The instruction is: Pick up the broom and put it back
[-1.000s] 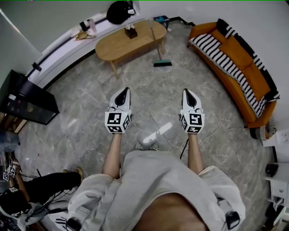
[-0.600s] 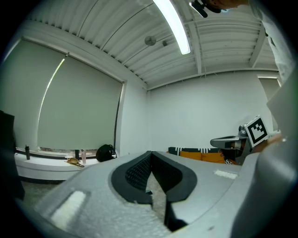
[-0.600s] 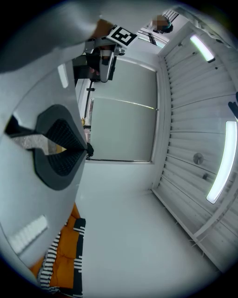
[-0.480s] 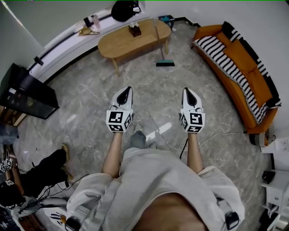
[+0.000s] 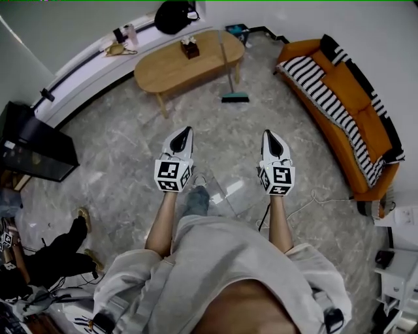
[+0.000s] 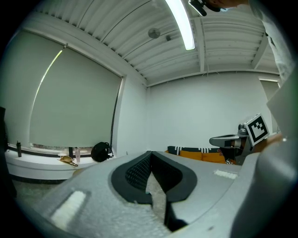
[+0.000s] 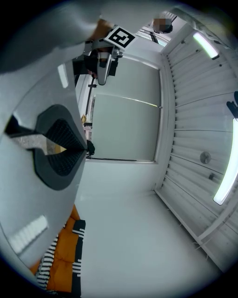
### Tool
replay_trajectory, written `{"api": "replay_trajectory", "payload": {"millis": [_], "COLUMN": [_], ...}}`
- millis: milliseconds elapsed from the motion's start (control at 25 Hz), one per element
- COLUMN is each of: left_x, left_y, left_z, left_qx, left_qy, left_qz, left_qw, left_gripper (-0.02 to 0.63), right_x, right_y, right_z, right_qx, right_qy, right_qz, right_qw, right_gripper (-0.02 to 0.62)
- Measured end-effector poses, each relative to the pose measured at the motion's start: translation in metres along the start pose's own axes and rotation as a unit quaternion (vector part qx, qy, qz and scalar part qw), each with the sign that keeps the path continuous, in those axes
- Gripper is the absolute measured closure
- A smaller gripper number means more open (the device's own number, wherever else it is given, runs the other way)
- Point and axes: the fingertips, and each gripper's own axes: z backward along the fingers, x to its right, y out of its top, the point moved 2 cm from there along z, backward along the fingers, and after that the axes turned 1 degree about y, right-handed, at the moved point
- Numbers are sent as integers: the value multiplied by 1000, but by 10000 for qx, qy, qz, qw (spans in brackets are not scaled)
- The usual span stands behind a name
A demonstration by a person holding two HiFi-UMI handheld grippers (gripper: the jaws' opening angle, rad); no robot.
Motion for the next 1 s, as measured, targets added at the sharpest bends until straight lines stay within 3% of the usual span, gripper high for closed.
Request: {"api": "replay_trajectory", "payload": {"millis": [400, 640, 1000], "left_x": [-63, -123, -172], "left_y": [27, 43, 45], "left_z": [-112, -180, -241], "left_qx": [59, 125, 190], "left_qy": [-182, -315, -515], "left_qz": [-39, -11, 2], "left_qw": [9998, 9994, 9985], "left_gripper": [604, 604, 604], "right_x": [32, 36, 38], "right_y": [20, 39, 43], "right_z": [-116, -203, -275], "right_qx": [33, 66, 27], "right_qy": [-146, -259, -377], "right_qz": [21, 91, 188], "right_qw": [9999, 9996, 9991], "right_gripper": [594, 594, 594]}}
